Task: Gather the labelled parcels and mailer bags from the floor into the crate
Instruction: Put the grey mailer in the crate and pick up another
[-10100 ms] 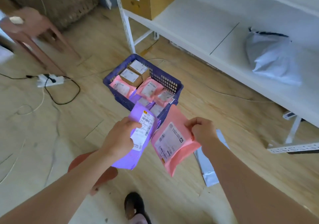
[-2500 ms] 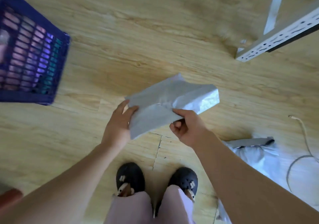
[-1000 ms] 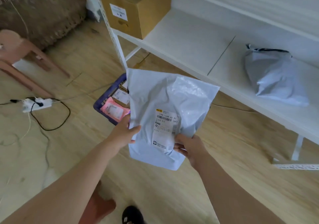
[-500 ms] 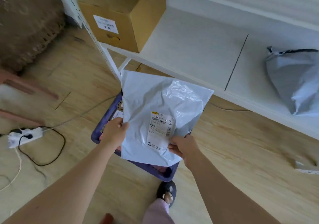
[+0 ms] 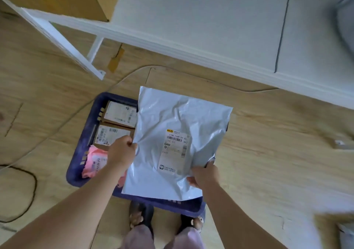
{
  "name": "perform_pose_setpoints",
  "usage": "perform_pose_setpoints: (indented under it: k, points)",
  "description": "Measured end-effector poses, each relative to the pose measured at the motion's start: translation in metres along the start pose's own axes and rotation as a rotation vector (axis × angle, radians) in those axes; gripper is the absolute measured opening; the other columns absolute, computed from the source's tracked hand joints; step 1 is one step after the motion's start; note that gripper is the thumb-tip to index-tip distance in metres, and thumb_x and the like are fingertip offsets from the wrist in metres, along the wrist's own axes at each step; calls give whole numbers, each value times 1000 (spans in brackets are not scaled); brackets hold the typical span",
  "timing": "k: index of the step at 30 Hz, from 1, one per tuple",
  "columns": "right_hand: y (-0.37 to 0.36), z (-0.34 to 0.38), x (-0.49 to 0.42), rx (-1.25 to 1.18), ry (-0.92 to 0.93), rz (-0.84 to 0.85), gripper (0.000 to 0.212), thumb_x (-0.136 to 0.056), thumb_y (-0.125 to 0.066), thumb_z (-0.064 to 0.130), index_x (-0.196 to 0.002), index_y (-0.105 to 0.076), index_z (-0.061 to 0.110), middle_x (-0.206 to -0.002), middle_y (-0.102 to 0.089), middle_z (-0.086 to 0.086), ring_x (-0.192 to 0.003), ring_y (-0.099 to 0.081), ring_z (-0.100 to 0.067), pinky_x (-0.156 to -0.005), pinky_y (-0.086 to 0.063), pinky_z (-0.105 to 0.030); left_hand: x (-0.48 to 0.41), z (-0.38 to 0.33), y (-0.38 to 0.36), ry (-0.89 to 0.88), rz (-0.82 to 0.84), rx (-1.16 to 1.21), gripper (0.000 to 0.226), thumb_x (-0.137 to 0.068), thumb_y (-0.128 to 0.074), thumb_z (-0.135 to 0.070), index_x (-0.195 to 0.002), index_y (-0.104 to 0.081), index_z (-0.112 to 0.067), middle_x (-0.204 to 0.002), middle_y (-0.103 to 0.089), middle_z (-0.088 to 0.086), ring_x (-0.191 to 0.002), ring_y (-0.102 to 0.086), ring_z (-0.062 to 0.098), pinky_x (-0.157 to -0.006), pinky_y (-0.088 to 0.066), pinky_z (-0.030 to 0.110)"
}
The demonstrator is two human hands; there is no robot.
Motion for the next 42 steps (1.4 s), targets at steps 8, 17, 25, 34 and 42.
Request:
perform_pose_setpoints:
  k: [8,17,25,34,42]
  points:
    - [-48,-41,-76,165,-88,-127,25,-86,-50,6,-110,-52,12,-88,-71,-8,-65,-68,-25,-65,-59,-35,-76,44,-71,-19,144,-123,7,-92,-53,-15,-87,-57,-10,-84,-56,6,-78,-53,24,-67,-38,27]
    - [-46,-81,-91,378,-159,-307,30,-85,-46,8,-115,-48,8,-101,-67,-14,-88,-67,-32,-68,-52,-33,-92,54,-112,-133,202,-329,9,-90,-48,-6,-92,-56,-4,-85,-61,10,-81,-59,30,-65,-39,30]
    - [-73,-22,-80,722,631,-426,89,-80,-59,2,-149,-14,35,-159,-7,0,-139,-26,-26,-88,-51,-35,-80,-2,-115,-949,-49,-583,117,-43,-92,-38,-143,-34,-17,-140,-43,19,-125,-48,40,-93,-48,49]
    - [-91,-37,-174,1431,444,-35,137,-68,-76,54,-137,39,31,-141,49,-13,-136,34,-34,-113,9,-54,-112,8,-193,-695,386,-931,137,-57,-78,-61,-146,23,-33,-147,43,7,-139,33,31,-111,-2,63]
    - [-102,-57,-211,1425,457,-26,142,-63,-77,58,-135,42,26,-140,46,-19,-139,29,-37,-112,10,-50,-135,30,-226,-609,374,-969,143,-56,-75,-66,-133,41,-36,-136,54,5,-135,39,30,-110,4,64]
Point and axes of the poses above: each hand's wrist, its own x-axis away from the middle knuckle, its own y-axis out of the back of the hand, z = x × y, the point moved 5 cm from there along -x, towards the middle knuckle
